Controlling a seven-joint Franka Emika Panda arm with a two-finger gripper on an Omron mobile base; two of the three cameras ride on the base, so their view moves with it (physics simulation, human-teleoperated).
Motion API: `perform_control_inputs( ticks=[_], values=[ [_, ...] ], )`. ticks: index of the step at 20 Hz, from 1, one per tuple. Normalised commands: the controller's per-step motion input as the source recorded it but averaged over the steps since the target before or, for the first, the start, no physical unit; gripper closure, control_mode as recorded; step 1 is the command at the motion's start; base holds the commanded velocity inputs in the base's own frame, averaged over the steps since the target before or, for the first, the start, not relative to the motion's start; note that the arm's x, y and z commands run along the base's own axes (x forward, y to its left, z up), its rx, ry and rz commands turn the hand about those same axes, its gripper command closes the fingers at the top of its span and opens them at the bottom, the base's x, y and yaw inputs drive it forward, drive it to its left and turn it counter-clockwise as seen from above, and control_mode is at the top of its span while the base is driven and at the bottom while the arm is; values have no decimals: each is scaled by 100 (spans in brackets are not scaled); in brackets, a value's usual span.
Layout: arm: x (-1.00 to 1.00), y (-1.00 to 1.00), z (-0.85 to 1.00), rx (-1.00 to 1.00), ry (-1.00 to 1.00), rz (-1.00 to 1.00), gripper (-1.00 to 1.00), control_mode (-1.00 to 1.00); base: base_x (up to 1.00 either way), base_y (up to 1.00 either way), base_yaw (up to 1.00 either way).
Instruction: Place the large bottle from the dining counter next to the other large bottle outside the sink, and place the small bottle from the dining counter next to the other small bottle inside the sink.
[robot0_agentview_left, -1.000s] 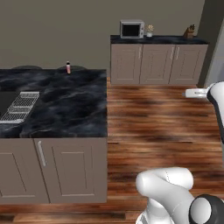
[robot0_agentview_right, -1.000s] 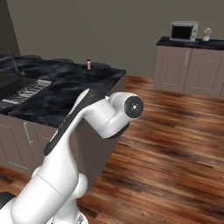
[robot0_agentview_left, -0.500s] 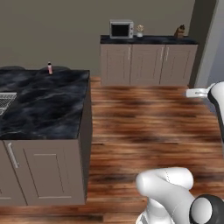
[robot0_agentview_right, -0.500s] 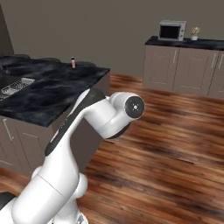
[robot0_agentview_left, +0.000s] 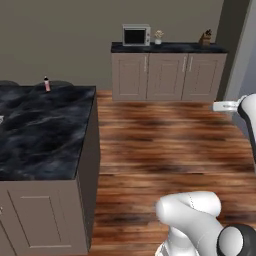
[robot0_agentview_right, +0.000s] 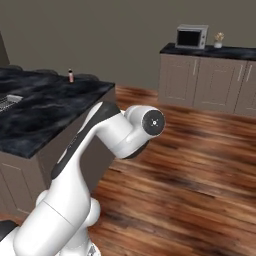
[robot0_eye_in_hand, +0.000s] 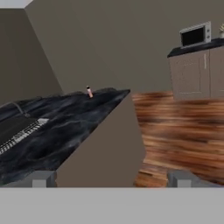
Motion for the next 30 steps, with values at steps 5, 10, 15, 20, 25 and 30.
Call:
perform_control_inputs(
  ticks=[5,10,15,20,25,30],
  values=[
    [0,0,0,0,0,0,-100,100,87,-28,0],
    [0,0,0,0,0,0,-100,100,92,-31,0],
    [0,0,0,0,0,0,-100,100,86,-27,0],
    [0,0,0,0,0,0,-100,100,82,-22,0],
    [0,0,0,0,0,0,-100,100,73,-19,0],
    [0,0,0,0,0,0,-100,100,63,-15,0]
  ],
)
